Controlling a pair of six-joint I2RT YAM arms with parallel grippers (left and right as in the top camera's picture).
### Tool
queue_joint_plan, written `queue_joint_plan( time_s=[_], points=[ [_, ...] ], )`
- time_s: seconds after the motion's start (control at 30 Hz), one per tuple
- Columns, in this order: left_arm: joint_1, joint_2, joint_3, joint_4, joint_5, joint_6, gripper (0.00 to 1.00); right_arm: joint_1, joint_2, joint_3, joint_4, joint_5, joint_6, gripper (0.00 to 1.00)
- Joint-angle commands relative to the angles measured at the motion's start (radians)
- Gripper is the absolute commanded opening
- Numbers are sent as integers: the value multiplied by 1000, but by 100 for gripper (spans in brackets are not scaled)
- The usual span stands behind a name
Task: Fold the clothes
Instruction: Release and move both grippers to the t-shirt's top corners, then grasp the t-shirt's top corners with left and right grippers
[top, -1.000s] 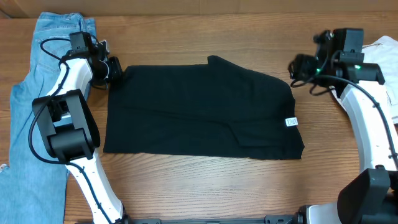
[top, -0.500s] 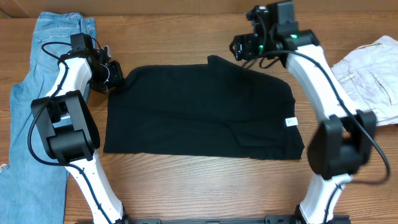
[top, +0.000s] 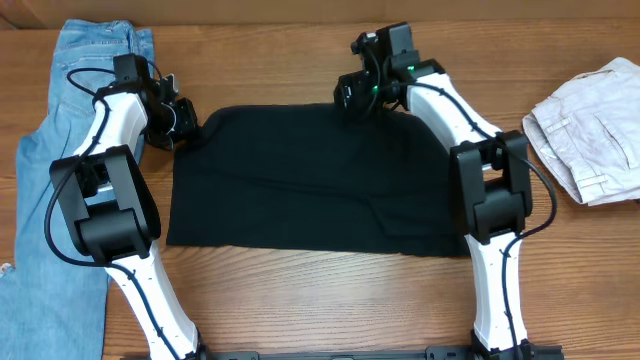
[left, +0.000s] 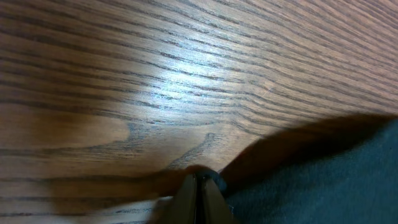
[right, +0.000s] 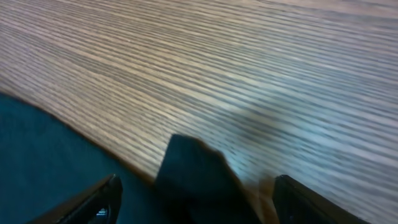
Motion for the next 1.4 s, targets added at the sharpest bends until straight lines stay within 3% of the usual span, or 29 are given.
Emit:
queue_joint_plan(
  time_s=[0.0,0.3,0.4,0.57,0.63,0.87,1.17,1.37],
  points=[
    [-11,2,-22,-16,-19,-7,4,14,19,34,36,-2,-8,81],
    [-11,2,-22,-22,-19,-7,4,29,79,34,58,123,-8,80],
    [-11,2,-22,-22,-19,-7,4,29,96,34,73,127,-6,76],
    [-11,2,-22,-23,-19,-7,4,29,115,34,79,141,8,60],
    [-11,2,-22,-23,-19,-7,4,29,116,34,75,143,8,47],
    [-10,2,-22,-23,-19,-7,4,29,116,34,48,164,26,45],
    [-10,2,-22,-23,-19,-7,4,32,116,34,27,164,27,16],
    [-10,2,-22,-20,-19,-7,4,31,116,35,23,164,27,4]
  ],
)
